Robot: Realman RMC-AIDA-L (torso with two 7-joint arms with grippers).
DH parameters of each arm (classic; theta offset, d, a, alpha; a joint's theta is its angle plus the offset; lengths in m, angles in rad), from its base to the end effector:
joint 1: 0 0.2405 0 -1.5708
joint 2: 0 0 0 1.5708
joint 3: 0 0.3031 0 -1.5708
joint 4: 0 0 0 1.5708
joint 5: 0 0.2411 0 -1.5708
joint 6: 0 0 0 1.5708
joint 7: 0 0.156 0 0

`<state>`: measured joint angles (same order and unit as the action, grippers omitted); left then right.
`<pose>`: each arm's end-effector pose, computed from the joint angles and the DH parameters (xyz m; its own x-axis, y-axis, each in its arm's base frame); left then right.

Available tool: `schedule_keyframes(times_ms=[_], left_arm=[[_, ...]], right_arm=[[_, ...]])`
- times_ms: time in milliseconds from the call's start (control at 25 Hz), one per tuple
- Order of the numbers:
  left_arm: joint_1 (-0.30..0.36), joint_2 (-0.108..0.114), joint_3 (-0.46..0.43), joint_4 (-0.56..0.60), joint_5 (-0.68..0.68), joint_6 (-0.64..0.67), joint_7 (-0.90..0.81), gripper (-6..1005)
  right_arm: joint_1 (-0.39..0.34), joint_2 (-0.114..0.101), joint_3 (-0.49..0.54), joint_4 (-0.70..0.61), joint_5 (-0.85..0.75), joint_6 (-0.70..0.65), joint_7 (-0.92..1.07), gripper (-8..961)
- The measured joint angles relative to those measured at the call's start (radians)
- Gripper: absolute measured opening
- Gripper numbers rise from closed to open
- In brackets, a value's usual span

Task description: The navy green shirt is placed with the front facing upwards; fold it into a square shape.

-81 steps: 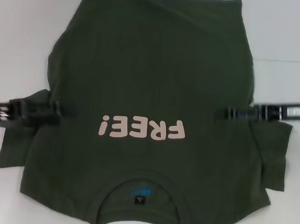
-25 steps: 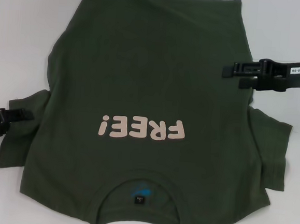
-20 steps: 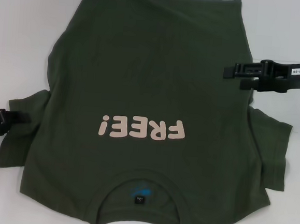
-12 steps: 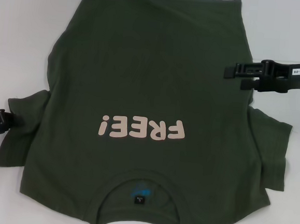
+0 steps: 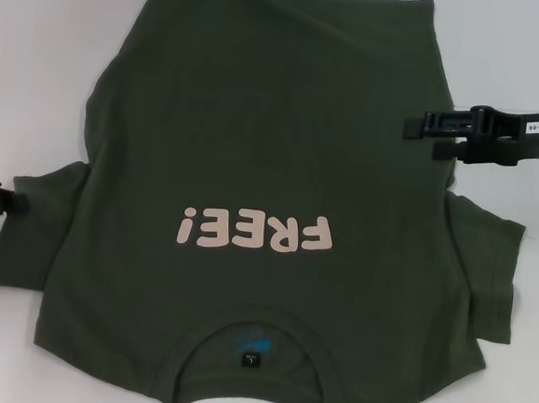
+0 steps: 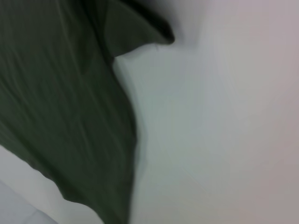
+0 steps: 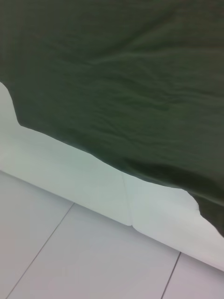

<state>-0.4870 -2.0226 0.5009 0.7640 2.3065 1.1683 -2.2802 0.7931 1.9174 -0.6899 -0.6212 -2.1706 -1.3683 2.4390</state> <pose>-0.4199 0.4038 0.0479 0.1428 0.7552 0.6397 0.9800 -0.0176 -0.1980 0.2671 0.4901 0.0339 0.2572 -0.8525 -0.4550 -0.9535 -0.3004 0.0239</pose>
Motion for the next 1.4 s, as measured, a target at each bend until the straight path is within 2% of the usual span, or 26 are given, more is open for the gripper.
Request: schedule_keyframes(times_ms=[120, 600, 1040, 1400], left_arm=[[-0.016, 0.013, 0.055, 0.039, 0.034, 0.007, 0.008, 3], [-0.107, 0.016, 0.075, 0.111, 0.355, -0.056, -0.096, 2], [-0.158, 0.034, 0.077, 0.124, 0.499, -0.081, -0.122, 3], [-0.168, 0.04, 0.11, 0.186, 0.524, -0.049, -0.146, 3]], right_arm=[[0.0, -0.001, 0.003, 0.0, 0.0, 0.001, 0.0, 852], [0.003, -0.001, 0.004, -0.001, 0.0, 0.003, 0.001, 852], [0.006, -0.003, 0.006, -0.004, 0.0, 0.003, 0.002, 852], [0.005, -0.003, 0.007, -0.005, 0.0, 0.003, 0.003, 852]])
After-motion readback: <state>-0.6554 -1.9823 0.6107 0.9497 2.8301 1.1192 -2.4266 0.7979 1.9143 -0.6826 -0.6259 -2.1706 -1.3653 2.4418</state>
